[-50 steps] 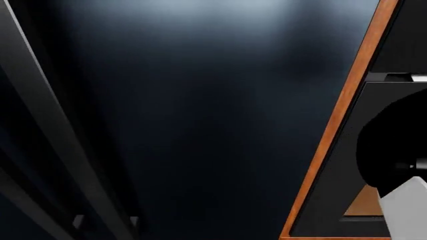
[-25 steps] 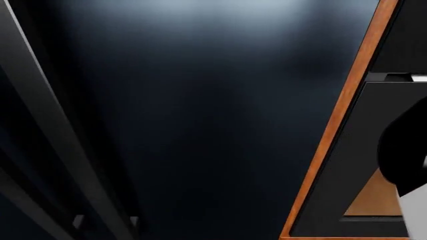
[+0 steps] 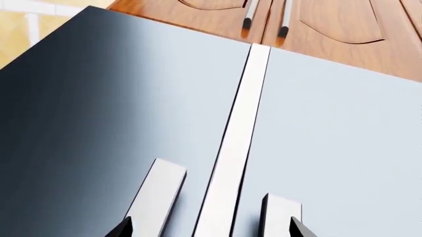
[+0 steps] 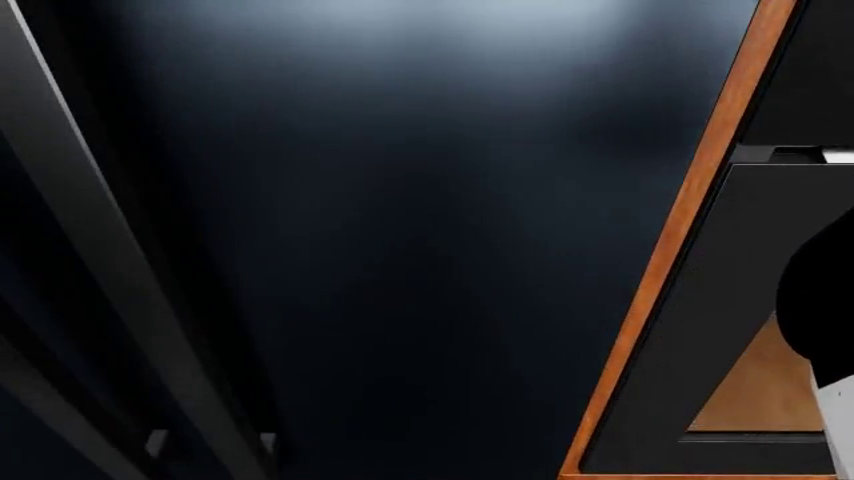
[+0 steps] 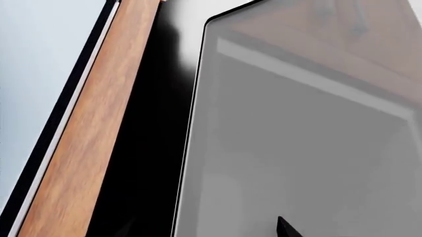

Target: Close the microwave door

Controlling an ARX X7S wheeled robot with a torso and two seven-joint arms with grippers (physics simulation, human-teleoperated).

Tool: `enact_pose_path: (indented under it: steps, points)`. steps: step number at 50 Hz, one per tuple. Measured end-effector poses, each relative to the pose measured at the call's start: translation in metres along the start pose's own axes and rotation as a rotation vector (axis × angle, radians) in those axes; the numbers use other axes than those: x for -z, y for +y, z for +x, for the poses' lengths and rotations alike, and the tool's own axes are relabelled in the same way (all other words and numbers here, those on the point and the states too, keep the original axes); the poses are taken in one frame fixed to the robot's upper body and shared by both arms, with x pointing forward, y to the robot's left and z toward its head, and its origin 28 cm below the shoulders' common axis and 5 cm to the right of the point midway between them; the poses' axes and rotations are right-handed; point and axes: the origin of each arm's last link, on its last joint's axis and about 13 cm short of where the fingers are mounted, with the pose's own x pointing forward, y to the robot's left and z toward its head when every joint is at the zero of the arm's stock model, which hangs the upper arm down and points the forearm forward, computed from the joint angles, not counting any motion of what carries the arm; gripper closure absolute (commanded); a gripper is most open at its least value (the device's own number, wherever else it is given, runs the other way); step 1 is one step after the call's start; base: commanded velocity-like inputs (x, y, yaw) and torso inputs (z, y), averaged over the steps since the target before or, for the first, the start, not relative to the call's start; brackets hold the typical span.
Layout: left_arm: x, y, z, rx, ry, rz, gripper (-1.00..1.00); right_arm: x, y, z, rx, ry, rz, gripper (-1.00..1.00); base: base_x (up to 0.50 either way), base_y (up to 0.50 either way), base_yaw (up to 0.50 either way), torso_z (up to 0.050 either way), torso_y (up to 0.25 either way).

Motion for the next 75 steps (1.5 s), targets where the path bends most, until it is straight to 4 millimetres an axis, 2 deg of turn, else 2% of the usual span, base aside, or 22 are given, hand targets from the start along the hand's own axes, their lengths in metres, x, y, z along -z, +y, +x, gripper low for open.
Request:
enact_pose_path:
  steps: [25, 42, 75]
  points:
    - [-0.001, 0.000, 0.000, -0.002, 0.001, 0.001, -1.00, 0.007, -0.015, 0.004, -0.008, -0.007, 0.128, -1.00, 0.00, 0.00, 0.00, 0.000, 0.000]
    - [-0.001, 0.000, 0.000, -0.002, 0.001, -0.001, -1.00, 0.007, -0.027, 0.014, -0.029, 0.101, 0.252, -1.00, 0.00, 0.00, 0.00, 0.000, 0.000]
    - [-0.001, -0.001, -0.001, 0.003, 0.003, -0.004, -1.00, 0.026, -0.047, 0.025, -0.105, 0.204, 0.438, -1.00, 0.00, 0.00, 0.00, 0.000, 0.000]
